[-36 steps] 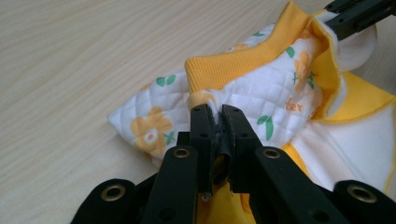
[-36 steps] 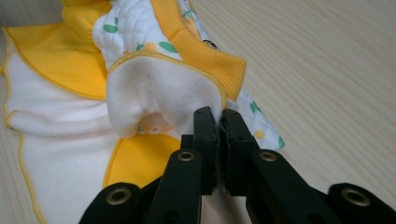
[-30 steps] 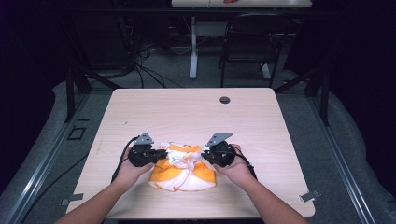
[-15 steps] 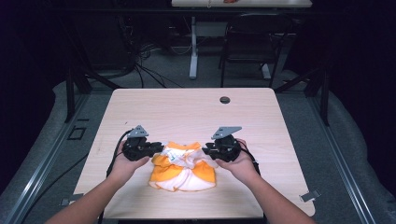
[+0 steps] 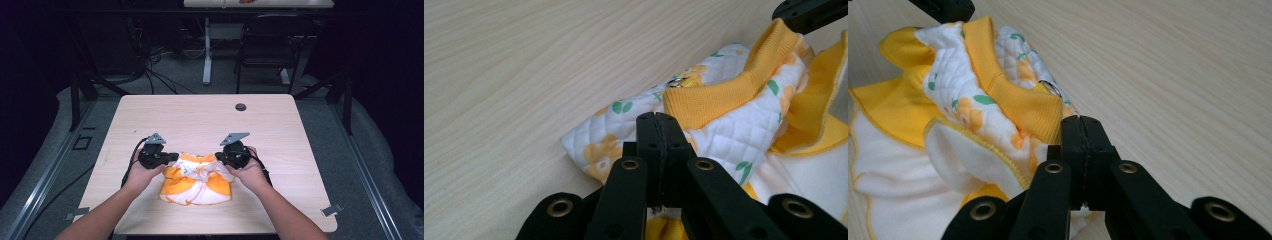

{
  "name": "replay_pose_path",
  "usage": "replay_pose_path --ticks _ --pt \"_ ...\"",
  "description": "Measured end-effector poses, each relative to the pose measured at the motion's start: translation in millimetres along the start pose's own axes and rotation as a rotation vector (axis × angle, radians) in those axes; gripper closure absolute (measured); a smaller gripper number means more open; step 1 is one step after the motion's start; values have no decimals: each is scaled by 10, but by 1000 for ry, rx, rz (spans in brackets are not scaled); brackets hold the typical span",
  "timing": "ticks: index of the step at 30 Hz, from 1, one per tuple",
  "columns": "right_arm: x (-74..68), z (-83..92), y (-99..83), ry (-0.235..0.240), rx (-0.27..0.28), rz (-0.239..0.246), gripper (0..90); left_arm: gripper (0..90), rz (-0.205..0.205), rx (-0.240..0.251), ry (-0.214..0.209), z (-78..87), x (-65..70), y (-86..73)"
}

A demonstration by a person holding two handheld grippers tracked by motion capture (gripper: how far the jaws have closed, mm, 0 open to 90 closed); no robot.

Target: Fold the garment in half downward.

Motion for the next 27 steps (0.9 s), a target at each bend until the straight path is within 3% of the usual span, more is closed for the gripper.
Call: replay_pose_path --ticks 6,12,27 --pt "-73 3 -12 24 2 12 898 900 2 7 -21 41 43 -33" --pt "-195 104 -33 55 18 37 897 900 -44 5 -43 121 129 -100" --pt "-482 143 -184 111 -2 99 894 900 -59 -14 -103 157 319 -305"
Point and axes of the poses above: each handheld gripper's, and its own axes: z roughly backward along the jaws, y roughly out of its top, x roughly to its right, the point moved 7 cm from there along -z, roughly forward along the jaws, and after that the axes turned 9 degrees about -x, right-handed, at the moved point
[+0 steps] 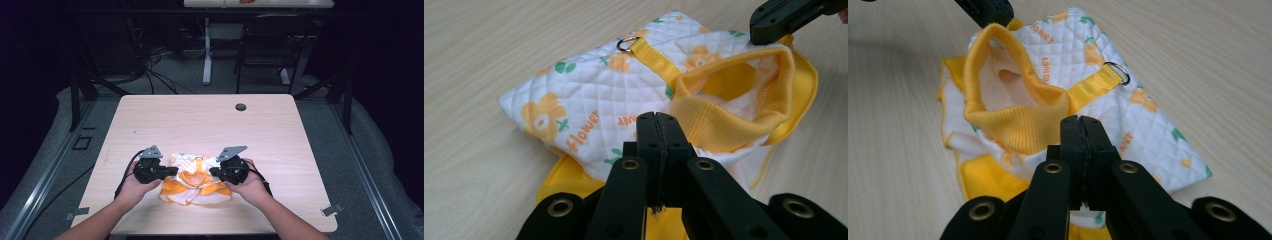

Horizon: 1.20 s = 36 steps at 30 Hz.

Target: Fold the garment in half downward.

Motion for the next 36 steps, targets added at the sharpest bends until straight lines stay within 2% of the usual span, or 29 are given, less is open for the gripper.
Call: replay_pose_path --ticks 6,18,22,32,36 --pt "-106 -50 -92 20 -21 19 891 900 -9 -19 -6 -31 29 -112" --pt "-203 -112 -267 42 -30 0 891 899 -4 -51 -22 -101 86 -324" --pt "-241 -167 -376 51 -51 3 891 899 -5 -69 -24 -137 98 -419" --pt "-262 -254 -540 61 -59 -37 896 899 2 -63 -27 -158 77 -497" --pt "-264 -269 -570 61 -62 -37 898 900 5 -66 -16 -164 73 -510"
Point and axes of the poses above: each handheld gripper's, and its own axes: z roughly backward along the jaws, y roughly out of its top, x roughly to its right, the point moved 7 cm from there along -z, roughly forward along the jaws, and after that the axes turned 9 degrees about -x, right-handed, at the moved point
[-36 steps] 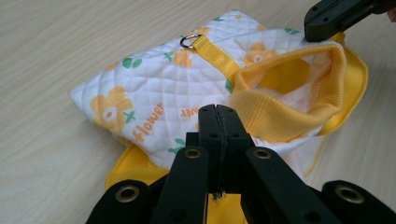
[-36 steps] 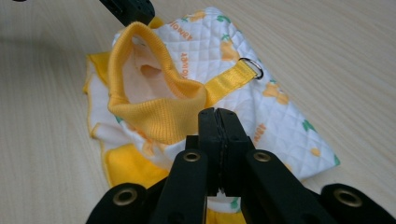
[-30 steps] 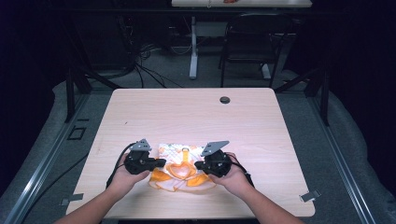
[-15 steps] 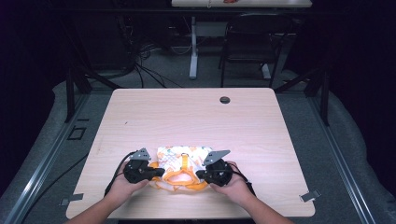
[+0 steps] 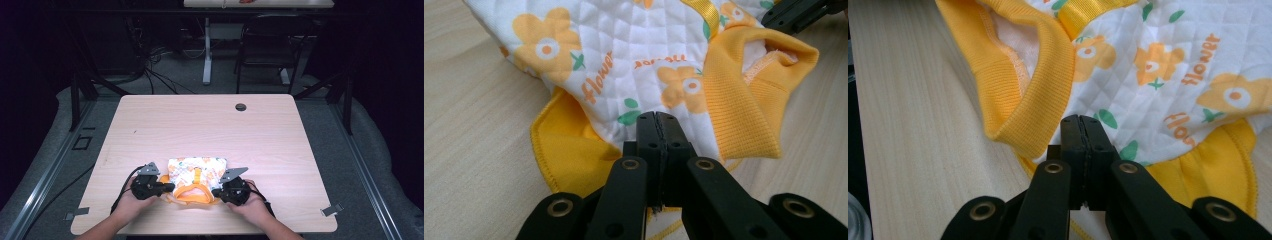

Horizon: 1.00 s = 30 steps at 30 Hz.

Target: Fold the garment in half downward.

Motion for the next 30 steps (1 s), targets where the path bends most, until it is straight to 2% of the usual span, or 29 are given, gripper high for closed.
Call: replay_pose_path --ticks 8,22,27,30 --pt "17 -11 3 5 6 -12 897 900 5 -7 13 -32 -21 23" --pt "121 -23 49 -21 8 -30 896 899 11 -6 46 -75 -99 118" --pt "175 -33 75 -32 18 -40 896 900 26 4 43 -92 -144 150" --pt "209 -38 90 -40 17 -45 896 899 50 14 41 -107 -175 175"
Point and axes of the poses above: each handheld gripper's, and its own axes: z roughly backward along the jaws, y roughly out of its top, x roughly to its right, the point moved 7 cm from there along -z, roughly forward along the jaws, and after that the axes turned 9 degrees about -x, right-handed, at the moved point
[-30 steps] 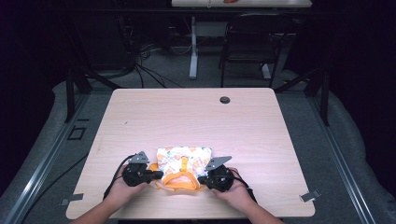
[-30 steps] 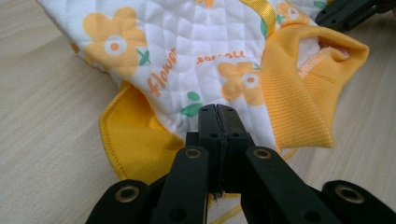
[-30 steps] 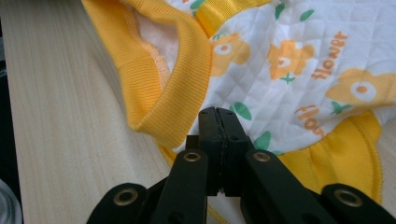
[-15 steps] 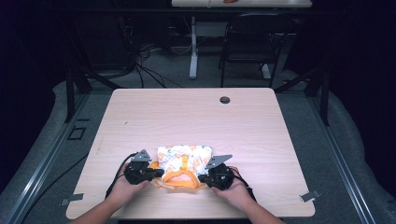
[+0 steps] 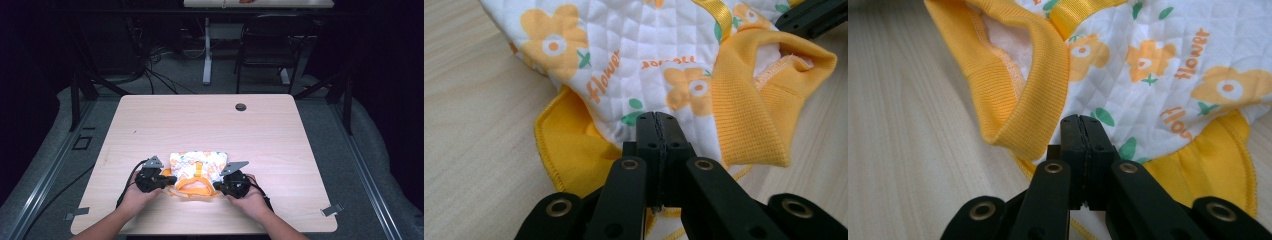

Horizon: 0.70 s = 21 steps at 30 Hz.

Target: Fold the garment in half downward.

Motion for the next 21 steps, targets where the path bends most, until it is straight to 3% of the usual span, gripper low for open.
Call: replay_pose_path --ticks 5,8,15,16,21 --pt "91 -13 23 2 13 -34 897 900 23 16 4 -33 -48 49" --pt "123 -20 35 1 20 -53 897 899 15 15 22 -54 -66 93" --pt "229 -35 93 -28 11 -60 895 900 25 17 30 -92 -124 168" --pt "246 -34 99 -30 6 -62 895 900 47 28 26 -106 -140 185" --pt "322 -51 135 -38 15 -87 893 899 69 43 24 -125 -174 211"
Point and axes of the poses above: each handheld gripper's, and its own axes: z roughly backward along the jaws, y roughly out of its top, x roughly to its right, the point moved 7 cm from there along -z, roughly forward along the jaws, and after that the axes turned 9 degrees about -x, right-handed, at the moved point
